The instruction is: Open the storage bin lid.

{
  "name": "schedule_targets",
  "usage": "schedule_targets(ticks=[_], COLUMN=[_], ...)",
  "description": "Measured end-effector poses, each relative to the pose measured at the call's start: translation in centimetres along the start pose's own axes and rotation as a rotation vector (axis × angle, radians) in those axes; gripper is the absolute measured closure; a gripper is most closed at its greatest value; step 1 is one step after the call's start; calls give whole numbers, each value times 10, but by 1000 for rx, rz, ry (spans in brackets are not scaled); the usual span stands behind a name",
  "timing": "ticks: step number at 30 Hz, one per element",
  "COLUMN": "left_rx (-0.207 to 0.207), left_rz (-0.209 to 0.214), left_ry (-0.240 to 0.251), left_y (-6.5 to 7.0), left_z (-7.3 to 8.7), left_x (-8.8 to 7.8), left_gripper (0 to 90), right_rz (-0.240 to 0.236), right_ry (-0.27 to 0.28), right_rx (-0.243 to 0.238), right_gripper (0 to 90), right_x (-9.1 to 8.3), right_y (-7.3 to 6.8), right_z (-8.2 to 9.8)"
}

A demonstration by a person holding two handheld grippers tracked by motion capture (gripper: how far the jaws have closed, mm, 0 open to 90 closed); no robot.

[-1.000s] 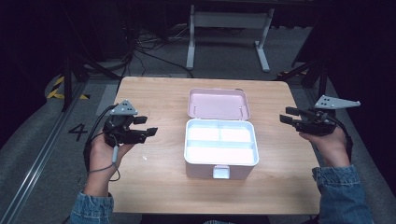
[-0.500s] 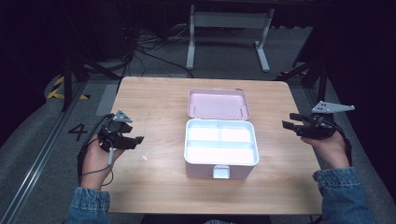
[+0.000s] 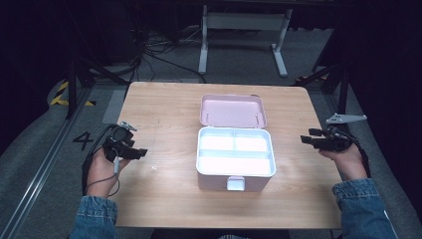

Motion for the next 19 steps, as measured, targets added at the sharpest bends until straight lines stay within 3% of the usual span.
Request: schedule_targets(ticks=[5, 12, 19], left_rx=[-26, -44, -44], left_rz=[-13, -12, -6], left_ry=[-42, -50, -31], left_y=[-4, -5, -5], left_z=[2, 6, 5], left_x=[7, 11, 9], left_gripper=[366, 356, 353], right_rz=[10, 28, 31], right_ry=[-31, -56, -43], right_rx=[22, 26, 36], right_gripper=[447, 440, 435], right_x=[6, 11, 9], right_y=[5, 8, 8], right_z=[8, 12, 10])
Point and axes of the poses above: each handheld gripper's, and its own axes: x roughly forward along the jaws, z roughly out of its underside, y roughly to its right, the point moved 3 cm from there along x, roughly forward along the jaws, and after that the axes turned 3 degrees about y, right-handed, at the moved point
